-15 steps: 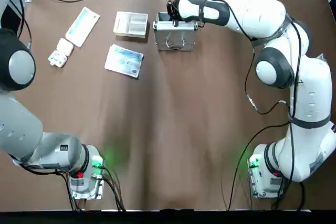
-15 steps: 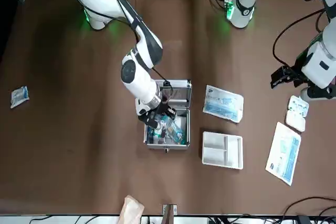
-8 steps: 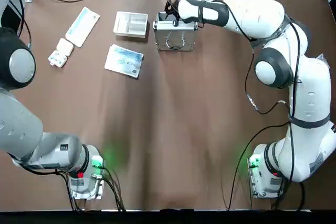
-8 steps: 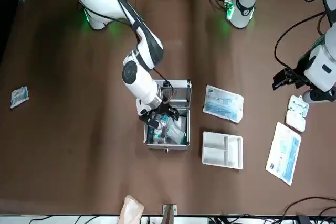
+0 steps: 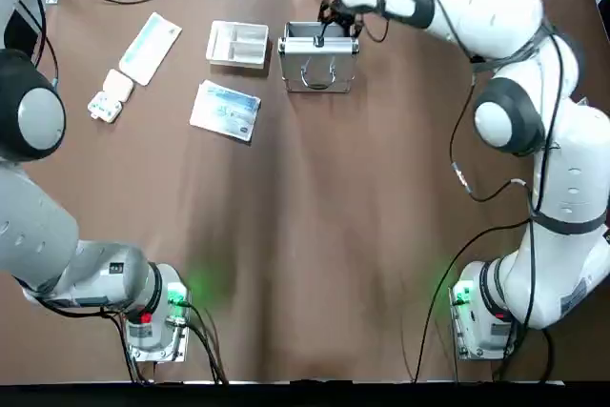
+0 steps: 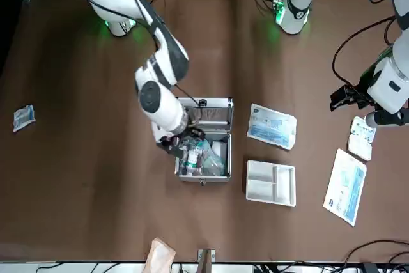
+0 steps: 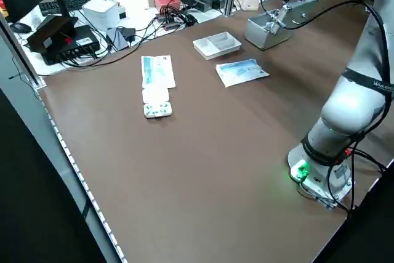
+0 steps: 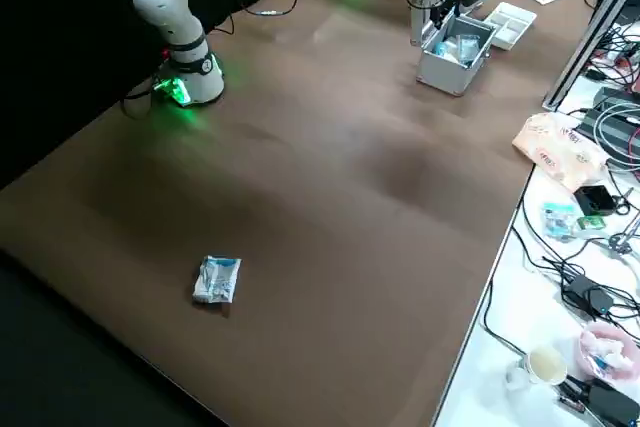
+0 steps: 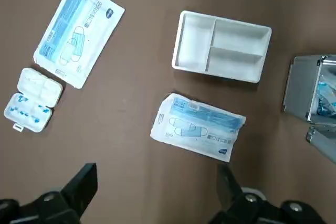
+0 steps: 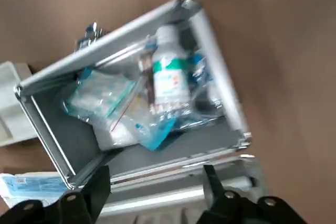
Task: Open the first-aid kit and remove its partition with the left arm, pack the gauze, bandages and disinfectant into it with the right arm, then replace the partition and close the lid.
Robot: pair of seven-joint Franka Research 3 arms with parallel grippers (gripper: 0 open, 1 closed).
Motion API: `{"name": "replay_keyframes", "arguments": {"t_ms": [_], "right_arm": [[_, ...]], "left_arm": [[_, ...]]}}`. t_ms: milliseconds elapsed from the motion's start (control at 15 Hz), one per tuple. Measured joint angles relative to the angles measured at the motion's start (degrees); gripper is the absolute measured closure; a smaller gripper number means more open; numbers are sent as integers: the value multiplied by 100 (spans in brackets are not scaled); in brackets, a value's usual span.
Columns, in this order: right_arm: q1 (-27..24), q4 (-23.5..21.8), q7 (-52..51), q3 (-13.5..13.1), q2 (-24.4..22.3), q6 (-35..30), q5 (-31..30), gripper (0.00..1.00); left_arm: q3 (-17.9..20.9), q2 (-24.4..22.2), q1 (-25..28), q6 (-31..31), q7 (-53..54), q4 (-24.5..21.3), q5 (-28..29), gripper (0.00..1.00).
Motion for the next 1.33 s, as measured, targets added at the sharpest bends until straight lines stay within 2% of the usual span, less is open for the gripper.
{"name": "replay_keyframes", "arguments": {"t_ms": [133, 400, 600, 933, 1133, 1333], "right_arm": [[-238, 8, -33, -2, -282, -231, -34, 16], [-377, 151, -96, -13, -424, -238, -360, 16], [-768, 189, -521, -38, -644, -730, -424, 17], [-1739, 212, -1702, -53, -1064, -2147, -425, 17], [-2503, 211, -2599, -70, -1280, -2891, -435, 17], [-3348, 95, -3559, -81, -1402, -3129, -448, 17]], "left_arm": [[5, 29, 22, 63, 0, 0, 0, 0], [13, 80, 30, 124, 0, 0, 5, 0], [13, 83, 30, 141, 0, 1, 6, 0], [3, 82, 21, 224, 1, 1, 28, 0], [-15, 73, 1, 281, 3, 4, 107, 0], [-31, 34, -29, 287, 3, 4, 143, 0]]}}
